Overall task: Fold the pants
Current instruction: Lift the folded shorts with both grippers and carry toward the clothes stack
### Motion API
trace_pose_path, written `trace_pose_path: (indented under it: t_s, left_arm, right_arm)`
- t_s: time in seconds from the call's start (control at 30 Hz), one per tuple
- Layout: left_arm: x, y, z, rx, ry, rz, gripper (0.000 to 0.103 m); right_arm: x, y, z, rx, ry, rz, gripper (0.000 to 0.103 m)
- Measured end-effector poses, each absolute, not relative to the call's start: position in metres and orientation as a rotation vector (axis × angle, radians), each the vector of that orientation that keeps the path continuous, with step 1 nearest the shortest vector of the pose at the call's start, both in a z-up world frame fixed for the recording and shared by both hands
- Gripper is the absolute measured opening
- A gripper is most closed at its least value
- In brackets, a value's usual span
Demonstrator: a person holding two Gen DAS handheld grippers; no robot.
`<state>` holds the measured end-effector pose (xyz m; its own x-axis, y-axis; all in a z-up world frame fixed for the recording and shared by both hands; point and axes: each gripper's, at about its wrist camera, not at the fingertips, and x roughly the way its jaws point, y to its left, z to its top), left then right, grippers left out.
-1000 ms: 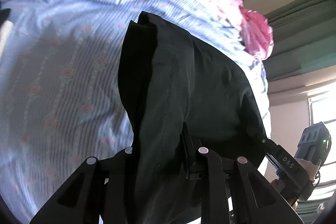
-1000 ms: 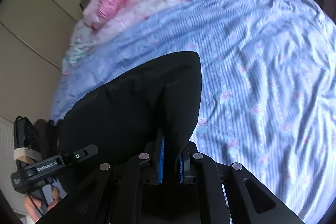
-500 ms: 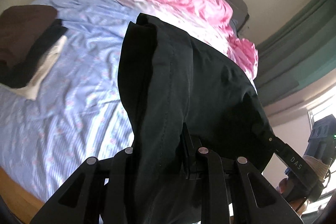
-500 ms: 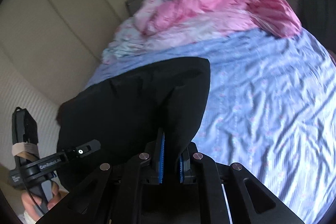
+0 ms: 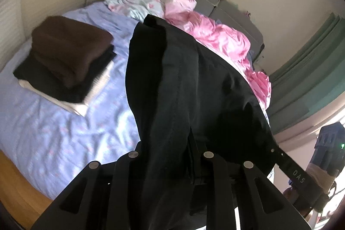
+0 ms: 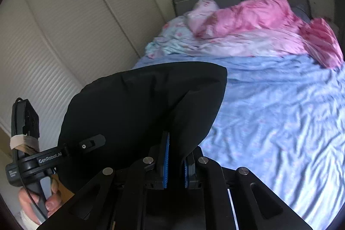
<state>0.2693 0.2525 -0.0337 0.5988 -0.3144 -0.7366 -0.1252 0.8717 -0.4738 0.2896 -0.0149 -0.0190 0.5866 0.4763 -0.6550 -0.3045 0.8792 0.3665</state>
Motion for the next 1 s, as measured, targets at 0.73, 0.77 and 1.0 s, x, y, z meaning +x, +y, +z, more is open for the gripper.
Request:
trace_pose_path:
  t_s: [0.73, 0.77, 1.0]
  left_arm:
    - [0.364, 0.531, -0.018, -0.408, 0.951, -0.258, 0.023]
    - [0.370, 0.537, -0.019, -0.402, 0.949, -0.261, 0.023]
    - [0.424, 0.581, -0.027, -0.355, 0.953, -0.276, 0.023]
  right_arm:
    - [0.337, 0.262, -0.006, 0.301, 0.780, 0.339, 0.011]
    - [0.342, 0.269, -0.006, 0.302, 0.774, 0.339, 0.011]
    - [0.389, 0.313, -0.014, 0.245, 0.789, 0.350, 0.011]
